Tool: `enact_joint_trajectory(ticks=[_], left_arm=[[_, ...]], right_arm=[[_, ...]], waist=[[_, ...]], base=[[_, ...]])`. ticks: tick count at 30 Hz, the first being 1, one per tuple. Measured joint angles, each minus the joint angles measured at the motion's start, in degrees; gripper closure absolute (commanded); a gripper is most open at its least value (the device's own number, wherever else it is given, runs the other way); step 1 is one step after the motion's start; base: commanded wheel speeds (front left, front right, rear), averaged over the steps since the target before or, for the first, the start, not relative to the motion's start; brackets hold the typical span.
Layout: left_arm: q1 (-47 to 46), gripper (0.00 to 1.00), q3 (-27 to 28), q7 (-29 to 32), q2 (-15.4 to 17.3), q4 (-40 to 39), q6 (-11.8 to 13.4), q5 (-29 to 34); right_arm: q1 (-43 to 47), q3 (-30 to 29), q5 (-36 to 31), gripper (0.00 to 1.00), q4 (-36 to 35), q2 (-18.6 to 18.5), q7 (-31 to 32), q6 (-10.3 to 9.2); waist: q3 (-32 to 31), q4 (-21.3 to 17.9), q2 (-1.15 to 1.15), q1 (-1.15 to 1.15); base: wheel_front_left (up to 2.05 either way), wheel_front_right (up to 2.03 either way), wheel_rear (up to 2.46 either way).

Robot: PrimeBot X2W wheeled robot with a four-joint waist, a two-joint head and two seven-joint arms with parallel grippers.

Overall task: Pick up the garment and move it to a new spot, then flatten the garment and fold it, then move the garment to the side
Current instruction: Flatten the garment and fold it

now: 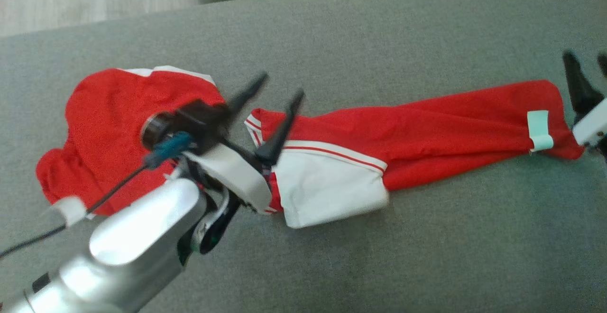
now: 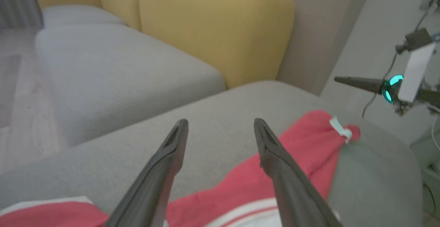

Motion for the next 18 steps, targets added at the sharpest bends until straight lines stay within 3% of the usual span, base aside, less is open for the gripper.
enact_joint_trajectory(ticks=[5,9,13,18], left_arm=[[4.3,0.00,6.7,-11.2,-1.6,2.3,4.7,-1.3],[10.5,0.00,10.8,-14.2,-3.3,4.1,6.5,-1.3],[17.4,0.00,18.2,-14.4,-7.3,4.3,6.7,0.8],[25.5,0.00,25.5,-14.6,-11.6,5.3,4.3,9.7]], right_arm=[[2.7,-2.7,-5.1,0.00,-8.3,3.3,-14.3,0.00],[8.0,-6.0,-9.7,0.00,-12.5,8.5,-20.7,0.00],[14.5,-8.0,-14.9,0.00,-16.1,14.9,-21.9,0.00],[21.2,-8.8,-20.2,0.00,-17.9,19.4,-22.5,0.00]], waist=[[-2.1,0.8,0.00,0.00],[-3.5,1.9,0.00,0.00],[-4.4,3.3,0.00,-0.01],[-4.9,4.8,0.00,-0.01]], base=[[0.00,0.00,0.00],[0.00,0.00,0.00],[0.00,0.00,0.00],[0.00,0.00,0.00]])
